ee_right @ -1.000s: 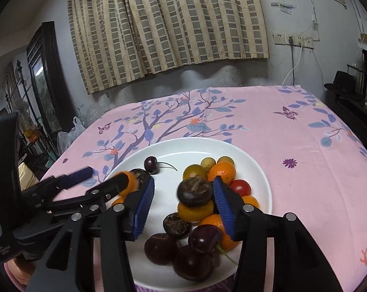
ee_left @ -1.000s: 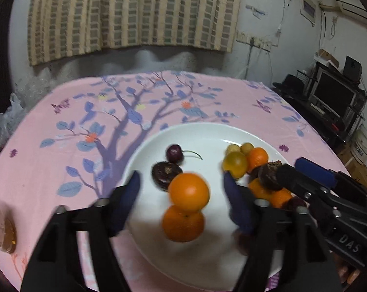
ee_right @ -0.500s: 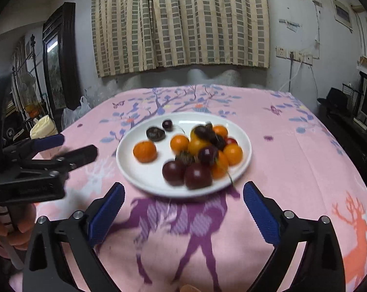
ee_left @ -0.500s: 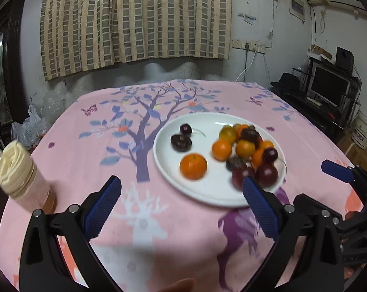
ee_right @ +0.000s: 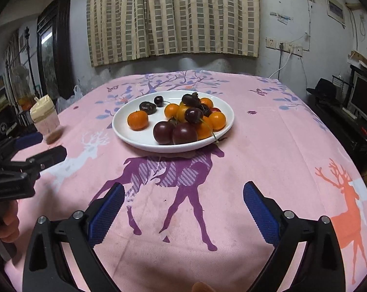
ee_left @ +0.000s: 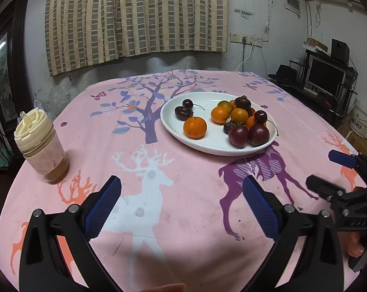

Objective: Organize fruits

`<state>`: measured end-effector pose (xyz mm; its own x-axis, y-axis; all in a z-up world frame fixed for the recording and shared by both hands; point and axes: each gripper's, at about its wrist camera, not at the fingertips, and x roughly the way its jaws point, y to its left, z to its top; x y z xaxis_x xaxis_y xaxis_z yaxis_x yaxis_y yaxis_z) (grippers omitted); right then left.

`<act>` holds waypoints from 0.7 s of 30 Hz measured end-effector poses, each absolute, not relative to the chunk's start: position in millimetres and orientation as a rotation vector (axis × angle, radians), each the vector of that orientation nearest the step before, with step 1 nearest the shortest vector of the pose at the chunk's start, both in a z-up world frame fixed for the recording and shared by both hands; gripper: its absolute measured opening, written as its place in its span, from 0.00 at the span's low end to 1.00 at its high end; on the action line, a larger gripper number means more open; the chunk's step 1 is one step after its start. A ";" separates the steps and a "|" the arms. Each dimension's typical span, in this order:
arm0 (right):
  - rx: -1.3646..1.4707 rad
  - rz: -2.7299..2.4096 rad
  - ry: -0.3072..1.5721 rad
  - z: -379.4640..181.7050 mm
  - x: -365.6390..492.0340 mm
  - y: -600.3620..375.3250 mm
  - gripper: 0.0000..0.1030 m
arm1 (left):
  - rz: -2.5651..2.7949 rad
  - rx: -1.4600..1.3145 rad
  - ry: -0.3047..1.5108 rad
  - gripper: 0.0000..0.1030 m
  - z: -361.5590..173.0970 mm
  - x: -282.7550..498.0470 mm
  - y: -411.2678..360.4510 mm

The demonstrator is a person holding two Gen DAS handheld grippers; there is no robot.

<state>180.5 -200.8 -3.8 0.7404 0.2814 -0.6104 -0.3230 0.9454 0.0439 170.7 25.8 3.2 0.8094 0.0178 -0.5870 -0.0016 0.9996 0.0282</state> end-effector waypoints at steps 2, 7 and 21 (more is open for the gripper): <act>-0.064 0.326 0.671 -5.2 183.0 -201.2 0.96 | 0.023 0.036 0.628 0.95 1.8 168.5 25.8; -0.080 0.328 0.686 -6.9 185.1 -197.6 0.96 | 0.023 0.029 0.630 0.95 0.8 165.2 28.1; -0.091 0.329 0.685 -6.1 184.9 -196.1 0.96 | 0.025 0.034 0.630 0.95 -0.2 165.0 29.0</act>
